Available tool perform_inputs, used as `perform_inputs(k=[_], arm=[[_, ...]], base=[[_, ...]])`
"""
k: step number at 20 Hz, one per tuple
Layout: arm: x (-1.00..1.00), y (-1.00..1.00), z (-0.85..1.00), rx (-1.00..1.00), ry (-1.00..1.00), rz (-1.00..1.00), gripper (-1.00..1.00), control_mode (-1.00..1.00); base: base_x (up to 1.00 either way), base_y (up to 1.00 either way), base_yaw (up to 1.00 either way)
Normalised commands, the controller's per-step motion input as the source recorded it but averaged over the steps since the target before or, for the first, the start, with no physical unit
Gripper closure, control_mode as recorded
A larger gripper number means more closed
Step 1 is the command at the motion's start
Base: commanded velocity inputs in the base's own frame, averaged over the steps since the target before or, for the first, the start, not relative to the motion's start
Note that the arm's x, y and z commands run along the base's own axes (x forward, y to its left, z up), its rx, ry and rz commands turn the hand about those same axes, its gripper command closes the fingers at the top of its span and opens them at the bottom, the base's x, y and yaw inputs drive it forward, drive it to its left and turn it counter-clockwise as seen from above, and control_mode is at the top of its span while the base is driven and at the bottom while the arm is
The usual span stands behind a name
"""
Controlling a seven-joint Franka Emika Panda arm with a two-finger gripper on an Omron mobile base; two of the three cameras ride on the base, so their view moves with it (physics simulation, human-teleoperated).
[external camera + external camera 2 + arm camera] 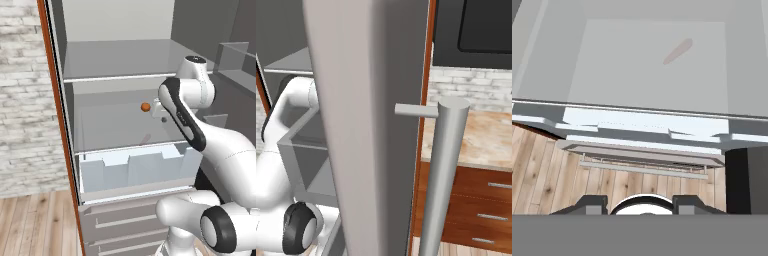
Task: Fully open the fridge drawer.
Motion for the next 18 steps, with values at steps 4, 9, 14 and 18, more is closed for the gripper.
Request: perform_inputs(k=[4, 9, 14, 18], arm=[[-0.05, 0.04, -0.08, 0.01, 0.0, 0.0, -1.0, -1.0], [-0.01, 0.22, -0.51, 0.0, 0.01, 0.0, -1.0, -1.0], [0.0, 0.13, -0.68, 0.0, 0.09, 0.0, -1.0, -1.0], [-0.03, 0.0, -0.42, 0.0, 0.19, 0.0, -1.0, -1.0]], base=[[0.0, 0.0, 0.0], [0.0, 0.0, 0.0], [0.0, 0.0, 0.0], [0.0, 0.0, 0.0]])
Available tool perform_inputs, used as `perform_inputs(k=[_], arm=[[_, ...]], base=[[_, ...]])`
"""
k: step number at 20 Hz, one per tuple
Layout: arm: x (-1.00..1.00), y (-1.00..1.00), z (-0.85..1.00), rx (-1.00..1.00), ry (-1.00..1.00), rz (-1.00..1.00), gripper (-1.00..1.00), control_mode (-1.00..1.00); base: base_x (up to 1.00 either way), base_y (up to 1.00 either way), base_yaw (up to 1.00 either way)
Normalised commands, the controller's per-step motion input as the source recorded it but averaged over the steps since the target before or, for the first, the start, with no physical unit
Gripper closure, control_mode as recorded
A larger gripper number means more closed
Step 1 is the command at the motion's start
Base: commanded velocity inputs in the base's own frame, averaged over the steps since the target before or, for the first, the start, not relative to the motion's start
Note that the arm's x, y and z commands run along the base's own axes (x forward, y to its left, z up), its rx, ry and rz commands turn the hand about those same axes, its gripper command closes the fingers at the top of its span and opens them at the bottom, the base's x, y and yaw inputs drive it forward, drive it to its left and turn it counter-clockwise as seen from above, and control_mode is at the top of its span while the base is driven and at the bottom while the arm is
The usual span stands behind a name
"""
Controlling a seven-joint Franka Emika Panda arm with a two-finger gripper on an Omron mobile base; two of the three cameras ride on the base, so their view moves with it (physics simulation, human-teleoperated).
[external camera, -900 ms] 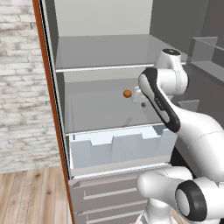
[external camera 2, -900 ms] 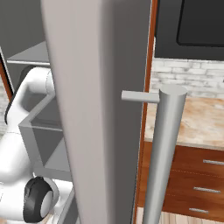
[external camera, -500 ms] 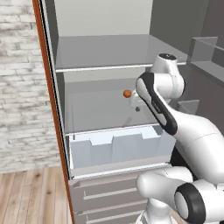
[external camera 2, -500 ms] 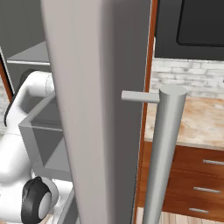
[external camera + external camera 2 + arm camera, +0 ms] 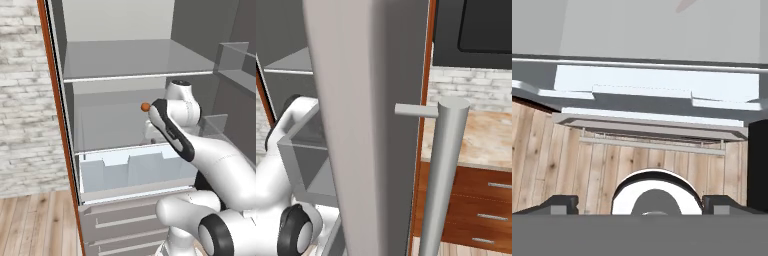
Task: Fully open the fridge drawer.
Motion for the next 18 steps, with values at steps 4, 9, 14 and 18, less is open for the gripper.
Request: perform_inputs(k=[4, 9, 14, 18], arm=[[-0.14, 0.1, -0.27, 0.0, 0.13, 0.0, -1.0, 1.0], [0.0, 0.0, 0.0, 0.0, 0.0, 0.0, -1.0, 1.0], [0.0, 0.0, 0.0, 0.0, 0.0, 0.0, -1.0, 1.0], [0.0, 0.0, 0.0, 0.0, 0.0, 0.0, -1.0, 1.0]], base=[[-0.05, 0.08, 0.0], [-0.11, 0.34, 0.0], [-0.19, 0.15, 0.0], [-0.45, 0.0, 0.0]])
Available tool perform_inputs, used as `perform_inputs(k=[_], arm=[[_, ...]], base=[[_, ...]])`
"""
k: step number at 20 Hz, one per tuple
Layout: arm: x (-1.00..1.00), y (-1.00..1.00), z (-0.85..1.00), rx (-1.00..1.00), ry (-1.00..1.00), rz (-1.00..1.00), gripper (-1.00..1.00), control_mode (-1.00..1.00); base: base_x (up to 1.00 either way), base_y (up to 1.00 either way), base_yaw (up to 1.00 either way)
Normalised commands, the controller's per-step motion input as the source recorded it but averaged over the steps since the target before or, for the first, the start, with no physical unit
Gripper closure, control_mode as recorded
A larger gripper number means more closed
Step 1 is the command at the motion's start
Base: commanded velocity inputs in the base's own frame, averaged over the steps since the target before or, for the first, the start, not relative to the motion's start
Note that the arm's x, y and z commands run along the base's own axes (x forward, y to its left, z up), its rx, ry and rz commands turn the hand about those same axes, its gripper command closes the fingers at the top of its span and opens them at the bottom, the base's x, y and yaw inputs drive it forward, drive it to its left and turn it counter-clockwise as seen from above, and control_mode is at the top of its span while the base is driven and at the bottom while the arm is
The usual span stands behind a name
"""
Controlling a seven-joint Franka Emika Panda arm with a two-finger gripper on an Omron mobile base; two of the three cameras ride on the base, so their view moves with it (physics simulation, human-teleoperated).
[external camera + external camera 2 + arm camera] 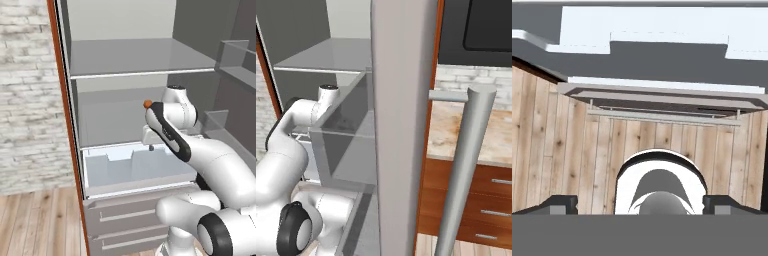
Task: Fully open the fridge drawer.
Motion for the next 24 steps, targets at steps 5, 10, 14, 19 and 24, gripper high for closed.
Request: perform_inputs(k=[5, 10, 14, 19, 24], arm=[[0.0, 0.0, 0.0, 0.0, 0.0, 0.0, -1.0, 1.0], [0.0, 0.0, 0.0, 0.0, 0.0, 0.0, -1.0, 1.0], [0.0, 0.0, 0.0, 0.0, 0.0, 0.0, -1.0, 1.0], [0.0, 0.0, 0.0, 0.0, 0.0, 0.0, -1.0, 1.0], [0.0, 0.0, 0.0, 0.0, 0.0, 0.0, -1.0, 1.0]], base=[[-0.39, 0.0, 0.0], [-0.23, 0.11, 0.0], [-0.2, 0.27, 0.0], [-0.35, 0.08, 0.0], [-0.5, 0.0, 0.0]])
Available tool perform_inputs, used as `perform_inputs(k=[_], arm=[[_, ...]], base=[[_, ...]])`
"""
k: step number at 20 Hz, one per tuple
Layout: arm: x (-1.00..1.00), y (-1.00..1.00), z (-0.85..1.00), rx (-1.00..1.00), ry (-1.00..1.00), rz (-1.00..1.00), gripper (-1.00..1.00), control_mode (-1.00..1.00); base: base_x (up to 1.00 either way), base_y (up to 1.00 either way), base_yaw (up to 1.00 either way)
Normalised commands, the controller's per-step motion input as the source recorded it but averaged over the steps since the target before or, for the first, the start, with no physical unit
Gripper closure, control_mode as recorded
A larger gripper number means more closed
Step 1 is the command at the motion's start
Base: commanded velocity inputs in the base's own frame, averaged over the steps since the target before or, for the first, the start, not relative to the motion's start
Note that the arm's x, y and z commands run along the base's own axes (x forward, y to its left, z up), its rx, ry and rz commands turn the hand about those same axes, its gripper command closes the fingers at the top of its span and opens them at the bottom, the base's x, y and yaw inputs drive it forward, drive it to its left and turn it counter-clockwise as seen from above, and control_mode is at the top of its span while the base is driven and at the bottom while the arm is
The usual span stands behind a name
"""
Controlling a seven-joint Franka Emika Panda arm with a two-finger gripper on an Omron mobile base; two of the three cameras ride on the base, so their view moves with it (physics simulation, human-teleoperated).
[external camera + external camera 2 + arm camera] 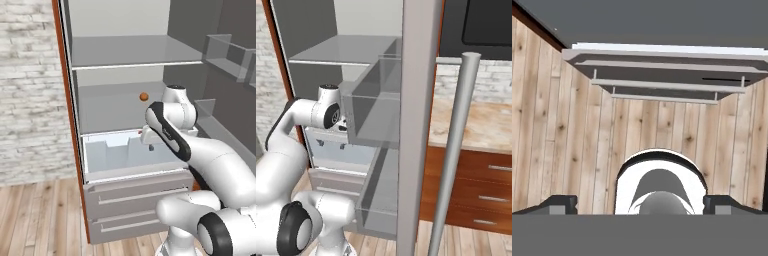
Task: Fully open the fridge drawer.
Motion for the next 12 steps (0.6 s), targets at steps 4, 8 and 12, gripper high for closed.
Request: perform_inputs(k=[4, 8, 12], arm=[[0.0, 0.0, 0.0, 0.0, 0.0, 0.0, -1.0, 1.0], [0.01, 0.0, 0.0, 0.0, 0.0, -0.01, -1.0, -1.0], [0.15, 0.0, 0.0, 0.0, 0.0, -0.01, -1.0, -1.0]], base=[[-0.26, 0.0, 0.0], [0.0, 0.0, 0.0], [0.0, 0.0, 0.0]])
